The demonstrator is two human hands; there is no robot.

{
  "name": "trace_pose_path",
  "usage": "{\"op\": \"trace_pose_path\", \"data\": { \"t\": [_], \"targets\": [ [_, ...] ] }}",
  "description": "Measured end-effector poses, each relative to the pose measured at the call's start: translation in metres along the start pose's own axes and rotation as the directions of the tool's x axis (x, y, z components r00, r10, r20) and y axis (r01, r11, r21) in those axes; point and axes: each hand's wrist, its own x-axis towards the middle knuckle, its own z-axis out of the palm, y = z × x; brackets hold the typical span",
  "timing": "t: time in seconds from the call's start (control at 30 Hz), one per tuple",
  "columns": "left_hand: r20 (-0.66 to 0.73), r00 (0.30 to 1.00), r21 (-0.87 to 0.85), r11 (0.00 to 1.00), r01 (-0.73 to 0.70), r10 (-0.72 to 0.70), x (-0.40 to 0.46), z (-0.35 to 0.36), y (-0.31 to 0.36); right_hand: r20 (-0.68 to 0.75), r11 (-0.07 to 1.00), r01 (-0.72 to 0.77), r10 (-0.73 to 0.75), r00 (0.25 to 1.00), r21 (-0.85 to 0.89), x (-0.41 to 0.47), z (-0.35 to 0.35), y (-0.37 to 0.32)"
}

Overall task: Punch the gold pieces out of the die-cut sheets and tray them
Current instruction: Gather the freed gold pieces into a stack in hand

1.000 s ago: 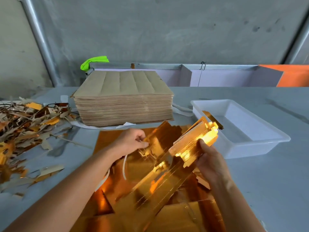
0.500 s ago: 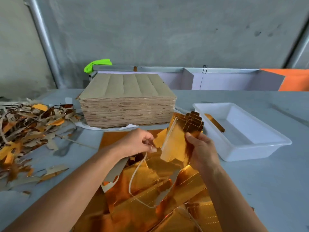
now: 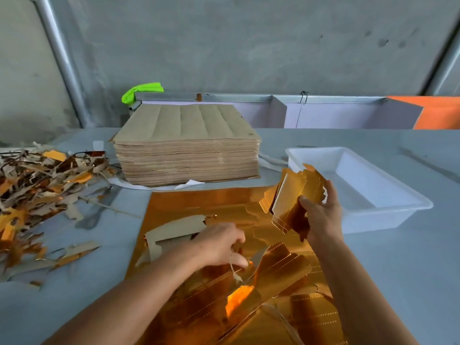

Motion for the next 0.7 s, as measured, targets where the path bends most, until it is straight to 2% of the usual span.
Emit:
{"op": "trace_pose_path", "data": {
  "t": [0.13,0.2,0.4,0.7],
  "targets": [
    [-0.165,0.985,0.12,0.991,0.066,-0.046,0.009,0.015,0.005,-0.048,0.993,-0.092,0.096,0.994,0.072,0.004,-0.018,0.005],
    [-0.199,0.976,0.162,0.979,0.124,-0.091,0.013,0.011,0.0,-0.063,0.985,-0.126,0.134,0.989,0.116,0.006,-0.028,0.007],
    [-0.263,0.953,0.014,0.988,0.156,-0.147,0.016,0.003,-0.003,-0.057,0.986,-0.118,0.125,0.99,0.118,0.004,-0.045,0.013],
    [-0.424,0.892,-0.04,0.987,0.156,-0.158,0.005,-0.024,-0.029,-0.009,0.98,-0.107,0.11,0.994,0.17,0.004,-0.055,0.015]
  ]
}}
